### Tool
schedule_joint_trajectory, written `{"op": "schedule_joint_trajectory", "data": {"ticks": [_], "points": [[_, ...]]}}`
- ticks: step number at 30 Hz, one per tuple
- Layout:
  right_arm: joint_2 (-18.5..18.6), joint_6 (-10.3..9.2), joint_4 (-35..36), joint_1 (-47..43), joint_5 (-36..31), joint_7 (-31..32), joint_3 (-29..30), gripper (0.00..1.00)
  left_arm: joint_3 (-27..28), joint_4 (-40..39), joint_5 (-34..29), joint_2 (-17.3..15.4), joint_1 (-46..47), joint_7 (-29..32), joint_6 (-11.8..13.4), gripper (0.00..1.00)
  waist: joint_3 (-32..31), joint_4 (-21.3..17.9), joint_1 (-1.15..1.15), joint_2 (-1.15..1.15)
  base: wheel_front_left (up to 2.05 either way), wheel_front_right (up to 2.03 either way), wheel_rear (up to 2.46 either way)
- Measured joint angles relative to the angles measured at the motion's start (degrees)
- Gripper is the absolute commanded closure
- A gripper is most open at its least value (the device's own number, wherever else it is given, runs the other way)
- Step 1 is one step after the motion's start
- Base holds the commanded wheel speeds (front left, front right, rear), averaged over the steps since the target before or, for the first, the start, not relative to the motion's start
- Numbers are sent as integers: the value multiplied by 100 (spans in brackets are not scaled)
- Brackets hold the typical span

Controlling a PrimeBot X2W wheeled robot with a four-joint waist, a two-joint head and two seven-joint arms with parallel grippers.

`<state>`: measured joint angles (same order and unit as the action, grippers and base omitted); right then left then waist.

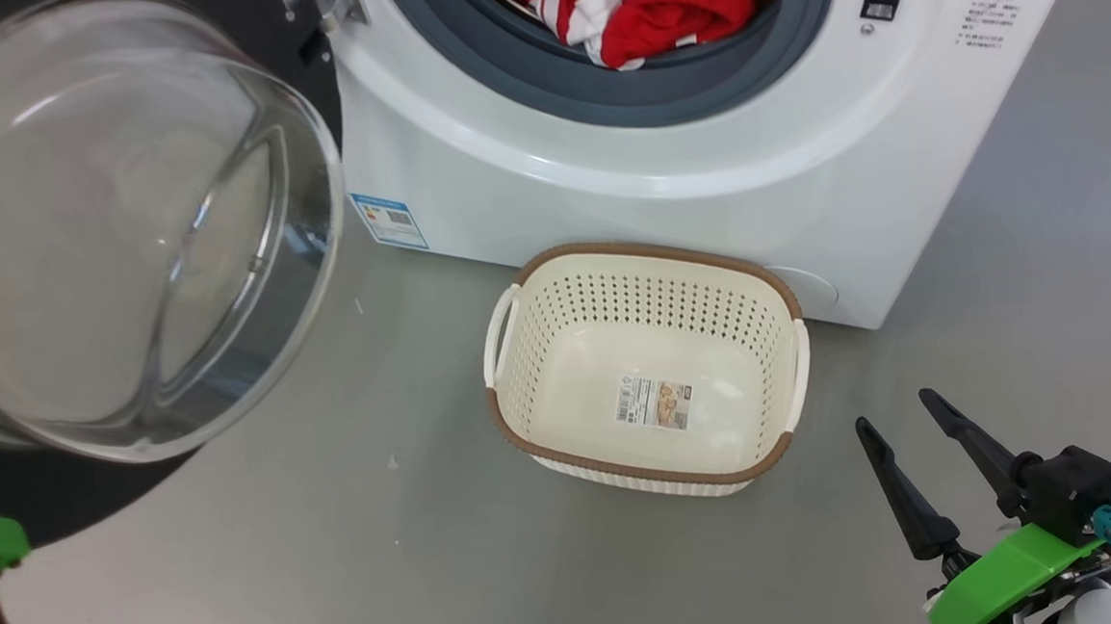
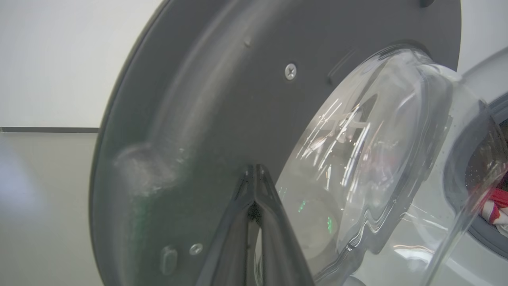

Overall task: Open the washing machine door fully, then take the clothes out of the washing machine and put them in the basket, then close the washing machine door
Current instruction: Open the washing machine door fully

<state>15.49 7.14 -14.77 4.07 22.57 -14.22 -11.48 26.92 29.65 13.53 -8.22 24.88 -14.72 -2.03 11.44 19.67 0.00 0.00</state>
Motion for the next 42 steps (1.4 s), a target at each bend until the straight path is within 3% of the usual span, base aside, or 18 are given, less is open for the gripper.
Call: {"op": "schedule_joint_trajectory", "data": {"ticks": [13,25,42], "points": [[82,0,63,241,1,0,-13,0,624,531,-461,-276,599,-2,-12,100,343,-139,0,0,0,0,0],[76,0,44,319,3,0,-21,0,873,862,-651,-352,739,-1,-214,100,293,-188,0,0,0,0,0],[-27,0,-27,305,5,-40,-81,0,887,133,-751,212,-24,0,-508,100,-158,-214,0,0,0,0,0]]}}
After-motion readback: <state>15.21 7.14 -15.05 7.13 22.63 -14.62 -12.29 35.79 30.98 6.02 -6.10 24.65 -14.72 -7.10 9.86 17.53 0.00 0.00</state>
